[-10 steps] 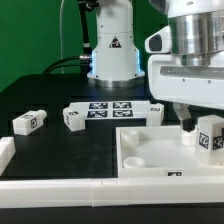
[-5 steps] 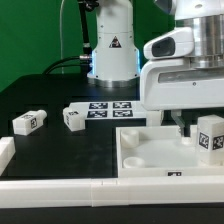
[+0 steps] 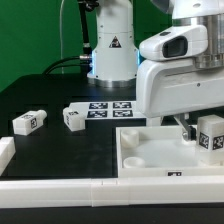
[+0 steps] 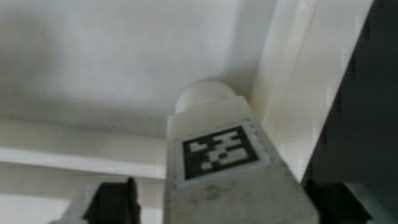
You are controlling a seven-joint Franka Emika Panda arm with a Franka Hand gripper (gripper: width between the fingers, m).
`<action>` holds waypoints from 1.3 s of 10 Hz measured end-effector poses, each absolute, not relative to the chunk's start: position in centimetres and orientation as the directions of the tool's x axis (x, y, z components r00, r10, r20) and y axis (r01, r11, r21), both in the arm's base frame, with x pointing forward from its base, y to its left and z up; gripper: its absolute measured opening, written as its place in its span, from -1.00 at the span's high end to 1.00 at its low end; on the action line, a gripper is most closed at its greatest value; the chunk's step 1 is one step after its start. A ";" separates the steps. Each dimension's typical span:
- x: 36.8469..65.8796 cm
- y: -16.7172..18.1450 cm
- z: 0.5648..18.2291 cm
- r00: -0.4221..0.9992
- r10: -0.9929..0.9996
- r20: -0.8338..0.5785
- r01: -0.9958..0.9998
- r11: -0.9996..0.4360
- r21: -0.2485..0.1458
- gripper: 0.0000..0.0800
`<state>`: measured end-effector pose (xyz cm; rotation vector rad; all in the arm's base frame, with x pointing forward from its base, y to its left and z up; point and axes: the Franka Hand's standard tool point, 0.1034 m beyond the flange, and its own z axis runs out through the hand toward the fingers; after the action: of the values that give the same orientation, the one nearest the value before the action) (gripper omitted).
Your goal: Assemble one leg
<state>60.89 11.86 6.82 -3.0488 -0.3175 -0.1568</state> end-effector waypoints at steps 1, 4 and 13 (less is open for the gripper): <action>60.9 11.9 6.8 0.973 0.202 0.109 0.209 -0.976 -0.061 0.03; 60.9 11.8 6.8 0.980 0.168 0.107 0.176 -0.982 -0.065 0.28; 60.5 11.8 6.8 0.632 -0.774 0.035 -0.766 -0.631 -0.122 0.27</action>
Offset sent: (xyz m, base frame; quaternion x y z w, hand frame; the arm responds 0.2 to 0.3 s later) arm 0.0000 0.0000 0.0000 0.0000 0.0000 0.0899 0.9960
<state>60.54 11.79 6.82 -2.7506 1.3021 -0.1276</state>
